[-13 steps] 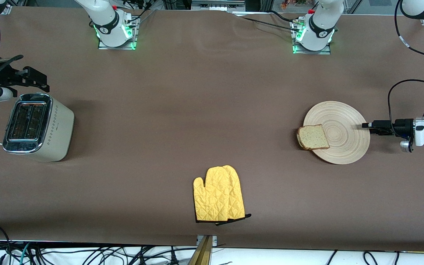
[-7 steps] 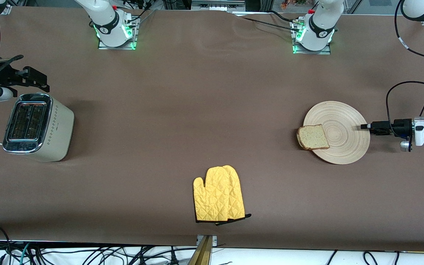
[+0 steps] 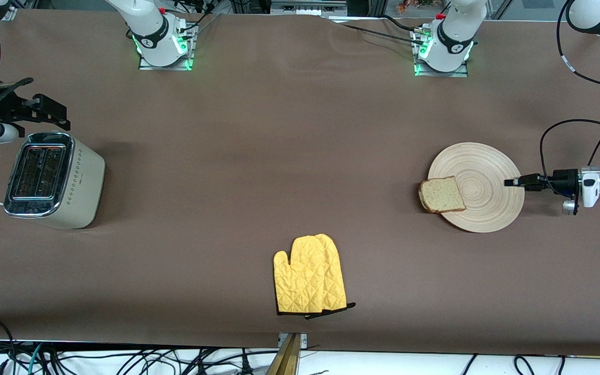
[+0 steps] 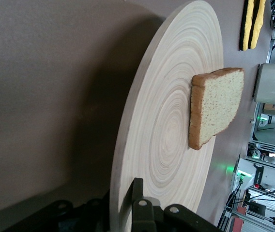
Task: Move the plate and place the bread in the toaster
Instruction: 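Lower the left gripper to the wooden plate's rim, then grip the plate rim with the left gripper and slide it toward the toaster, then release the plate with the left gripper while the right gripper reaches the bread, then grasp the bread slice on the plate with the right gripper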
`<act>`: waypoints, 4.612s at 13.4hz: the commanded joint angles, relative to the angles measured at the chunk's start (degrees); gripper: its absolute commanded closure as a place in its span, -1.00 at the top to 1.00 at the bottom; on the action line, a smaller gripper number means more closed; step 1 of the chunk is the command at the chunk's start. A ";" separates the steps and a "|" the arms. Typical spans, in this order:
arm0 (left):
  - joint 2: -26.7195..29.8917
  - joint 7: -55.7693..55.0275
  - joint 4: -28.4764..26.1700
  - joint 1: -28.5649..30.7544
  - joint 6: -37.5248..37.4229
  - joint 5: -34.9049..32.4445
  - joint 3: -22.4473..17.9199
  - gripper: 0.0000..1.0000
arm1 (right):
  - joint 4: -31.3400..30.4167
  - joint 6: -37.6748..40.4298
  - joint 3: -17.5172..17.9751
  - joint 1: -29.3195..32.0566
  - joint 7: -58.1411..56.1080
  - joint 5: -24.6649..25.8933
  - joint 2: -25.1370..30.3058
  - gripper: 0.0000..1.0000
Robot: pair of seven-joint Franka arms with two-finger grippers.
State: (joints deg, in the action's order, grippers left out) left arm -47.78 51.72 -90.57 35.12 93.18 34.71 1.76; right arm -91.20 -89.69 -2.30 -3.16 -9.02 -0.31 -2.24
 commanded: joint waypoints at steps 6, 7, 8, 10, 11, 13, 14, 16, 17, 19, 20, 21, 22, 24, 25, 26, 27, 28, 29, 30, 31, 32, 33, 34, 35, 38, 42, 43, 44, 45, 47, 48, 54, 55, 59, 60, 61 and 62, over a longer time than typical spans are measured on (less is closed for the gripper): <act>-0.65 -2.04 2.23 0.12 -5.63 3.69 0.61 -1.00 | 0.85 0.48 0.11 -0.27 0.14 0.67 0.13 1.00; -0.74 -2.84 3.28 -0.49 -7.56 4.14 0.61 -1.00 | 0.85 0.48 0.11 -0.27 0.05 0.67 0.04 1.00; -0.74 -3.89 3.64 -0.93 -8.97 4.40 0.87 -1.00 | 0.85 0.48 0.11 -0.27 0.14 0.67 0.13 1.00; -0.47 -10.90 3.82 -1.20 -11.00 6.94 4.37 -1.00 | 0.85 0.48 0.11 -0.27 0.05 0.67 0.04 1.00; -0.56 -13.55 4.78 -1.46 -11.01 7.56 6.22 -1.00 | 0.85 0.48 0.11 -0.27 0.14 0.67 0.04 1.00; -0.56 -16.46 5.23 -2.59 -10.13 7.74 11.75 -1.00 | 0.85 0.48 0.11 -0.27 0.05 0.67 0.04 1.00; -0.48 -17.52 5.23 -5.30 -9.95 7.83 12.12 -1.00 | 0.85 0.39 0.11 -0.27 0.05 0.67 0.04 1.00; -0.56 -17.35 4.27 -10.67 -6.11 10.89 12.21 -1.00 | 0.85 0.39 0.11 -0.27 0.05 0.67 0.04 1.00; -0.74 -17.18 4.17 -13.73 -4.78 11.78 12.30 -1.00 | 0.85 0.39 0.11 -0.27 0.05 0.67 0.04 1.00; -0.83 -16.83 2.51 -18.58 -1.44 16.25 12.21 -1.00 | 0.85 0.30 0.11 -0.27 0.05 0.67 -0.05 1.00; -0.83 -16.22 0.76 -20.95 0.75 18.19 12.30 -1.00 | 0.85 0.39 0.11 -0.27 0.14 0.67 -0.05 1.00; -0.74 -13.69 -1.69 -23.23 4.25 21.51 12.30 -1.00 | 0.85 0.39 0.11 -0.18 0.05 0.67 -0.05 1.00; -0.83 -11.14 -3.98 -25.52 6.64 24.94 12.30 -1.00 | 0.85 0.39 0.02 -0.09 0.05 0.67 -0.05 1.00; -0.83 -7.96 -6.98 -28.08 10.25 28.04 12.30 -1.00 | 0.85 0.48 -0.07 -0.09 -0.04 0.67 -0.05 1.00; -0.91 -7.51 -7.08 -28.79 10.70 28.05 12.30 -1.00 | 0.85 0.48 -0.07 -0.01 -0.04 0.67 -0.05 1.00; -1.00 -7.51 -7.08 -30.45 11.14 28.05 12.30 -1.00 | 0.85 0.56 -0.24 0.00 -0.04 0.67 -0.05 1.00; -1.18 -7.42 -7.16 -31.33 13.40 28.05 12.30 -1.00 | 0.85 0.56 -0.33 0.00 -0.21 0.67 0.04 1.00; -1.26 -7.42 -7.16 -32.74 14.82 28.05 12.30 -1.00 | 0.85 0.65 -0.33 0.08 -0.30 0.67 0.04 1.00; -1.27 -7.42 -7.08 -34.05 15.18 28.31 12.30 -1.00 | 0.85 0.65 -0.33 0.08 -0.30 0.67 0.04 1.00; -1.79 -7.16 -7.16 -34.50 16.32 29.97 12.30 -1.00 | 0.85 0.65 -0.42 0.08 -0.21 0.67 0.04 1.00; -2.92 -4.63 -7.08 -34.94 17.63 30.59 12.30 -1.00 | 0.85 0.65 -0.33 0.00 -0.04 0.67 -0.05 1.00; -4.07 -2.26 -6.82 -34.95 18.26 31.12 12.30 -1.00 | 0.76 0.65 -0.33 0.08 0.05 0.67 -0.05 1.00; -4.25 -1.80 -6.90 -34.95 18.09 32.52 12.30 -1.00 | 0.59 0.48 -0.33 0.08 0.14 0.67 -0.05 1.00; -4.25 -1.80 -6.99 -34.86 17.82 32.70 12.30 -0.78 | 0.41 0.22 -0.25 0.00 0.14 0.58 -0.22 1.00; -4.17 -2.06 -6.99 -34.69 17.65 32.88 12.30 0.44 | 0.23 0.21 -0.25 0.00 0.23 0.14 -0.49 1.00; -1.55 -1.88 -6.99 -33.37 16.24 31.83 11.69 1.00 | -0.12 -0.05 0.02 -0.44 0.31 -2.83 -1.80 1.00; 4.26 -4.07 -5.76 -27.49 12.91 17.19 11.68 1.00 | -0.38 -4.95 0.02 -3.69 2.32 -11.71 -6.01 1.00; 5.32 -5.47 -5.32 -26.17 11.77 12.97 11.68 1.00 | -0.73 -6.54 0.11 -4.13 3.12 -15.38 -7.33 1.00; 6.28 -6.53 -3.93 -24.77 9.76 9.10 11.77 1.00 | -1.69 -8.90 0.11 -5.18 3.04 -19.42 -9.00 1.00; 7.86 -8.11 -2.61 -24.14 6.95 5.85 11.60 1.00 | -2.66 -11.28 0.11 -5.80 3.04 -21.90 -10.14 1.00; 10.41 -11.19 1.60 -22.30 1.50 -1.97 10.89 1.00 | -3.98 -15.33 0.11 -8.17 3.04 -26.12 -12.25 1.00; 11.64 -12.85 4.06 -22.03 -1.48 -4.97 10.72 1.00 | -4.42 -17.17 0.11 -8.96 2.26 -29.10 -13.74 1.00; 21.21 -27.88 11.47 -23.60 -9.34 -24.20 11.42 1.00 | -7.22 -22.44 0.11 -10.02 -12.57 -50.19 -22.63 1.00; 23.84 -31.21 11.12 -26.74 -9.25 -29.90 10.99 1.00 | -9.59 -25.16 0.19 -10.63 -16.96 -54.83 -23.42 1.00; 33.94 -45.64 6.14 -35.62 -2.86 -35.76 4.60 1.00 | -13.83 -33.09 0.46 -15.12 -28.58 -67.08 -27.63 1.00; 37.63 -47.13 1.67 -36.52 0.65 -35.41 2.48 1.00 | -13.83 -33.45 0.46 -15.82 -31.13 -69.97 -29.04 1.00; 41.67 -48.89 -2.90 -36.53 5.03 -35.41 1.24 1.00 | -13.92 -33.45 0.46 -16.17 -34.28 -73.31 -30.53 1.00; 44.93 -50.21 -6.95 -36.96 8.38 -35.32 0.62 1.00 | -14.18 -33.45 0.46 -16.52 -36.49 -76.21 -31.85 1.00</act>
State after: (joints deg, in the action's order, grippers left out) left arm -11.85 3.96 -85.90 -1.12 94.62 0.25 4.89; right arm -104.73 -122.62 -1.74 -19.32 -40.61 -71.54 -32.52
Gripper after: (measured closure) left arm 0.000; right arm 0.000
